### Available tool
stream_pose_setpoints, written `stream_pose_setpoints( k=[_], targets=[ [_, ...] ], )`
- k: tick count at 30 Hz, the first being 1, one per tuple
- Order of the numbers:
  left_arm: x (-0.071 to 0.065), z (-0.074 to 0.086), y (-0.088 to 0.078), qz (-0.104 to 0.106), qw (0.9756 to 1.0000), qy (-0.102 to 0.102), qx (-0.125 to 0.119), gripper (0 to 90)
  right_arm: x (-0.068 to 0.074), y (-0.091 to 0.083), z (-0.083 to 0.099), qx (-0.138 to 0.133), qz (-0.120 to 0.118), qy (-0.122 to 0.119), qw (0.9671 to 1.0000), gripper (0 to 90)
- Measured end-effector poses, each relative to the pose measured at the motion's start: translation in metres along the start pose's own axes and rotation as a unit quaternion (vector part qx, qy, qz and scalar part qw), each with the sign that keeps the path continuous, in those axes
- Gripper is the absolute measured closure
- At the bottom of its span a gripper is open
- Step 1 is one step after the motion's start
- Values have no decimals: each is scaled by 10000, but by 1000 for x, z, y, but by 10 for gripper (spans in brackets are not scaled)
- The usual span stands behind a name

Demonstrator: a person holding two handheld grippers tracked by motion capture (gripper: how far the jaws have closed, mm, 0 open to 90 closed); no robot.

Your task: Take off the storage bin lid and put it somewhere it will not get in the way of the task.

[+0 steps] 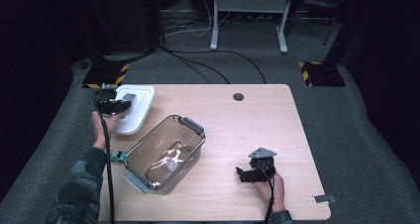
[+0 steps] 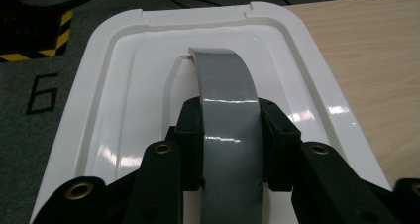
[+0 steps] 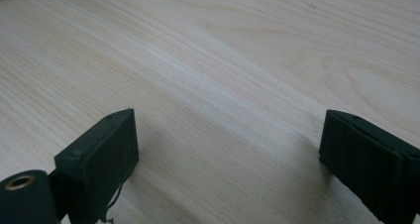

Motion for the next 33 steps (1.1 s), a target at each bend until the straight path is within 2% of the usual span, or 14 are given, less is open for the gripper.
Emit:
stream_pose_setpoints(
  k=[6,21,28,33],
  targets=[
    [2,9,10,20,9999,-46,94,666,0,0,0,0,3,-2,10000,74],
    [1,15,25,34,9996,-88,253,666,0,0,0,0,3,-4,10000,74],
    [2,24,36,44,9988,-107,486,666,0,0,0,-1,2,-3,10000,74],
    [1,30,41,63,9985,-94,544,666,0,0,0,-1,2,-2,10000,74]
  ],
)
Point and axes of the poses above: each handheld gripper's, and its own axes: y roughly forward along the jaws, z roughly out of its underside, x roughly to its left, the point moved 4 cm from there along y, roughly forward along the jaws, and after that the axes turned 1 degree about -z, right-handed, at the moved point
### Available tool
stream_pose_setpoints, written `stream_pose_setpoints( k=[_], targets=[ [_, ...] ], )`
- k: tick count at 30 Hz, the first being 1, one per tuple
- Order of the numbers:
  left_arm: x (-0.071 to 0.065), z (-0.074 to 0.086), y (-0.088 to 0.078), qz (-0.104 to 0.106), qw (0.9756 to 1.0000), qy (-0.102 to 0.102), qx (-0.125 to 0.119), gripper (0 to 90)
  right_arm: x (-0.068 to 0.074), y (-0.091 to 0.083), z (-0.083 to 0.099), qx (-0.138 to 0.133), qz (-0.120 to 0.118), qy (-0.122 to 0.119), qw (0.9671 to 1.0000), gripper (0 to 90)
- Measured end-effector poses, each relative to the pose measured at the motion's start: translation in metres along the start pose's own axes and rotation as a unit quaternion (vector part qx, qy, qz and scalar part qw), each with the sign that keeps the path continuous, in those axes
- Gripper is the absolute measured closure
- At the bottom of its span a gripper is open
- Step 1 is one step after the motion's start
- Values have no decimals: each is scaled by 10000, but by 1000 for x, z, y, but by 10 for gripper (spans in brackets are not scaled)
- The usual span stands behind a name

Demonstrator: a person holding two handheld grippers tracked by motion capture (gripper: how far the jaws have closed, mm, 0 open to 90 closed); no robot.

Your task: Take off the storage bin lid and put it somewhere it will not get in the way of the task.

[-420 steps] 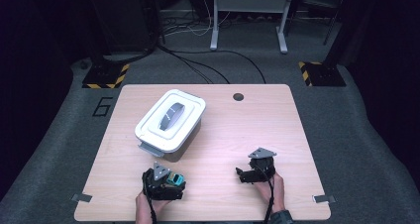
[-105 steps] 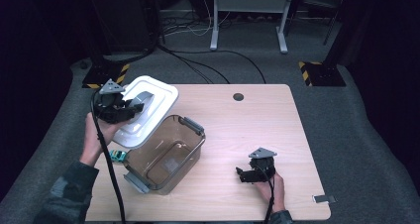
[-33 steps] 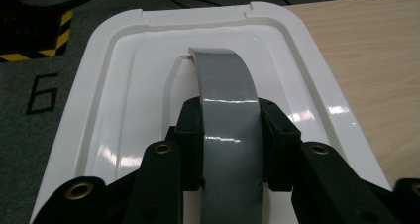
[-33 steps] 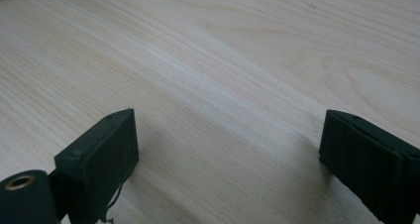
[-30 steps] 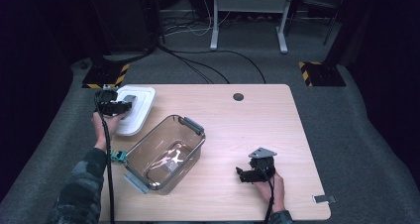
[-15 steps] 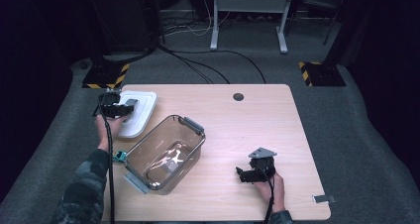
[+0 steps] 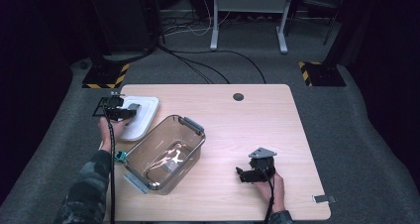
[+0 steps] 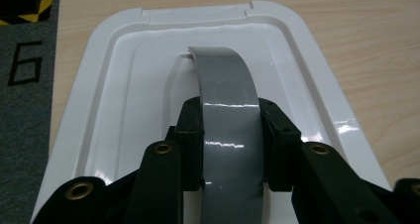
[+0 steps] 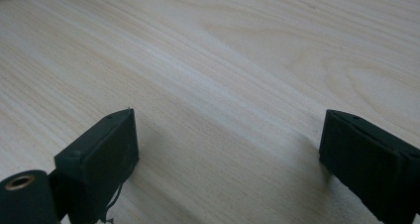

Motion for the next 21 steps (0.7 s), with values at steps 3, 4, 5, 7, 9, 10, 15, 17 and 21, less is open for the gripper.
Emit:
stream_pose_setpoints(
  k=[3,4,5,7,9,10,15,17,21],
  targets=[
    [0,4,4,-2,10000,8,71,666,0,0,0,0,1,0,10000,74],
    [0,5,5,11,10000,-19,63,666,0,0,0,0,1,0,10000,74],
    [1,6,6,4,10000,-17,71,666,0,0,0,0,0,-1,10000,74],
    [1,8,7,19,9999,-24,117,666,0,0,0,0,0,1,10000,74],
    [0,9,9,16,9998,-33,189,665,0,0,0,-1,1,-1,10000,74],
    [0,10,10,22,9998,-68,185,665,0,0,0,1,0,0,10000,74],
    [0,13,14,35,9994,-77,322,662,0,0,0,0,1,0,10000,74],
    [1,13,13,60,9994,-78,332,654,0,0,0,0,0,1,10000,74],
    [2,12,12,60,9994,-118,328,587,0,0,0,0,1,-2,10000,74]
  ],
)
Point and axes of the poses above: each handheld gripper's, and its own axes: y roughly forward along the jaws, z roughly out of its underside, x roughly to its left, the point moved 4 cm from there along y, roughly forward along the jaws, and after that the axes turned 1 degree about -z, right-handed, at the moved point
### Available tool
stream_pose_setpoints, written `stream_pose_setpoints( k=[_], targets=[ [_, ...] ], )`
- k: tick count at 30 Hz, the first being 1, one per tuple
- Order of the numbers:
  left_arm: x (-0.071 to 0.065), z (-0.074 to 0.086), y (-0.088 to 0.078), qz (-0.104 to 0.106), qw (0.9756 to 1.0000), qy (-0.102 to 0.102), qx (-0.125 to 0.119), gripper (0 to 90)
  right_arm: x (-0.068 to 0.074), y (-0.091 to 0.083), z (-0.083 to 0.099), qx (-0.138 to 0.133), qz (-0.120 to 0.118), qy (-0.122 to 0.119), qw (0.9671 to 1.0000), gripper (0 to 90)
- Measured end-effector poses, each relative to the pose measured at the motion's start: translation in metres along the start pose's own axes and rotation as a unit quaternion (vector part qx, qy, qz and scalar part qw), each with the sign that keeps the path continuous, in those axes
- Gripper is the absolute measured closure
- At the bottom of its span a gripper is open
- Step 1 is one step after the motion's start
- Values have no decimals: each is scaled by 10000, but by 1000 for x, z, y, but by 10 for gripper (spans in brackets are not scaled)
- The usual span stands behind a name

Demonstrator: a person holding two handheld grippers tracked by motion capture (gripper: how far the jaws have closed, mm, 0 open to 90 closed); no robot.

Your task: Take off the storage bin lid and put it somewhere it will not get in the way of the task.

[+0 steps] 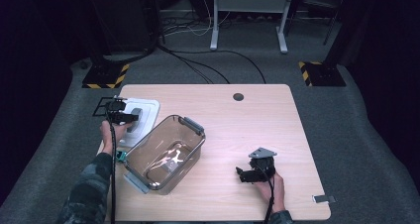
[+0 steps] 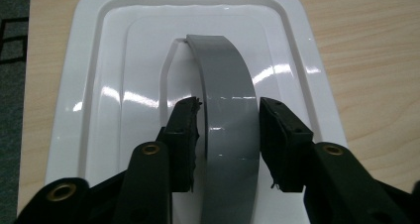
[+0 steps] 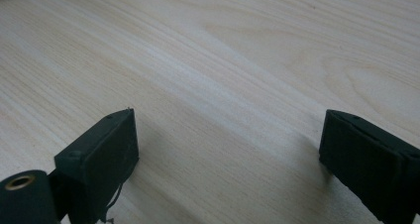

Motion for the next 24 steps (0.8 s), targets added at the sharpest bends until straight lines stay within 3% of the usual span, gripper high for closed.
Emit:
stream_pose_setpoints(
  k=[8,13,21,24],
  targets=[
    [4,0,-6,3,9999,-125,22,389,0,0,0,-1,1,5,10000,75],
    [-1,-2,-16,83,10000,-7,56,259,0,0,0,0,0,6,10000,75],
    [-8,3,-32,125,9994,308,126,148,0,0,0,0,6,4,10000,76],
    [-8,6,-39,170,9995,274,68,126,0,0,0,0,4,5,10000,76]
  ],
)
Point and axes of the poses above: each handheld gripper's, and its own axes: y roughly forward along the jaws, z roughly out of its underside, x roughly to its left, the point moved 4 cm from there along y, roughly forward along the jaws, and after that the axes turned 1 degree about -z, right-handed, at the moved point
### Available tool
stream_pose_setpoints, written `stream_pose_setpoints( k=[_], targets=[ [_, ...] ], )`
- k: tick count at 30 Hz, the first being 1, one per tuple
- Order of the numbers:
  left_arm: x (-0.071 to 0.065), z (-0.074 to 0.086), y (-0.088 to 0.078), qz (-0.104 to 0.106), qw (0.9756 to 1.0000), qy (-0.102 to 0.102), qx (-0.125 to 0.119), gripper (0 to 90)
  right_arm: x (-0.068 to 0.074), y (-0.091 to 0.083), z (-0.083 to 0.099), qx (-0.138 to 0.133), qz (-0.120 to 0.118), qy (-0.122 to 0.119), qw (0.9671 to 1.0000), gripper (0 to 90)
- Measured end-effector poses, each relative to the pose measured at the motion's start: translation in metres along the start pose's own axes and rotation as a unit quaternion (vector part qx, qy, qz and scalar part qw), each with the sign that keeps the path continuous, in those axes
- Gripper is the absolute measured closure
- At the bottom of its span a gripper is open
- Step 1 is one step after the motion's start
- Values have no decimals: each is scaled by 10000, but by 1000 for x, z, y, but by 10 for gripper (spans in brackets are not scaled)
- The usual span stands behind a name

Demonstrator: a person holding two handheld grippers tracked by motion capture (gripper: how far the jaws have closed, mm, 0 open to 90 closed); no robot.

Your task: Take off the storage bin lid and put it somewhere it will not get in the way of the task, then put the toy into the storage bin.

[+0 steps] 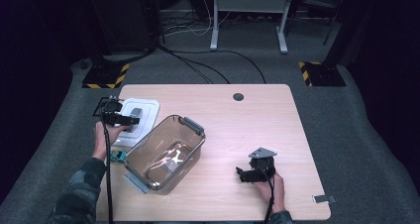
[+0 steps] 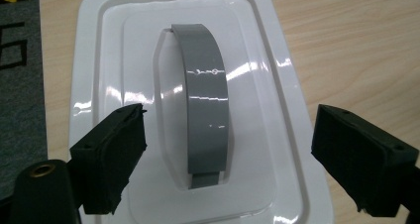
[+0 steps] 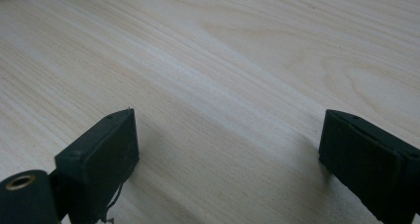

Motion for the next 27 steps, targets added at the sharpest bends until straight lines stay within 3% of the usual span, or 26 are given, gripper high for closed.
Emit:
stream_pose_setpoints(
  k=[7,11,12,16,27],
  targets=[
    [2,9,-15,-15,10000,64,-58,70,0,0,0,0,2,1,10000,76],
    [3,13,-20,90,9999,-62,-84,52,0,0,0,0,1,2,10000,76],
    [4,15,-24,4,9999,3,-116,52,0,0,0,-1,0,2,10000,76],
    [0,22,-31,-17,9999,90,-142,47,0,0,0,0,1,1,10000,76],
    [-10,44,-54,25,9991,311,-298,8,0,0,0,2,5,1,10000,77]
  ],
)
Point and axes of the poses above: each handheld gripper's, and its own axes: y roughly forward along the jaws, z roughly out of its underside, x roughly to its left, the point moved 4 cm from there along y, roughly forward along the jaws, and after that the axes turned 1 degree about -z, right-handed, at the moved point
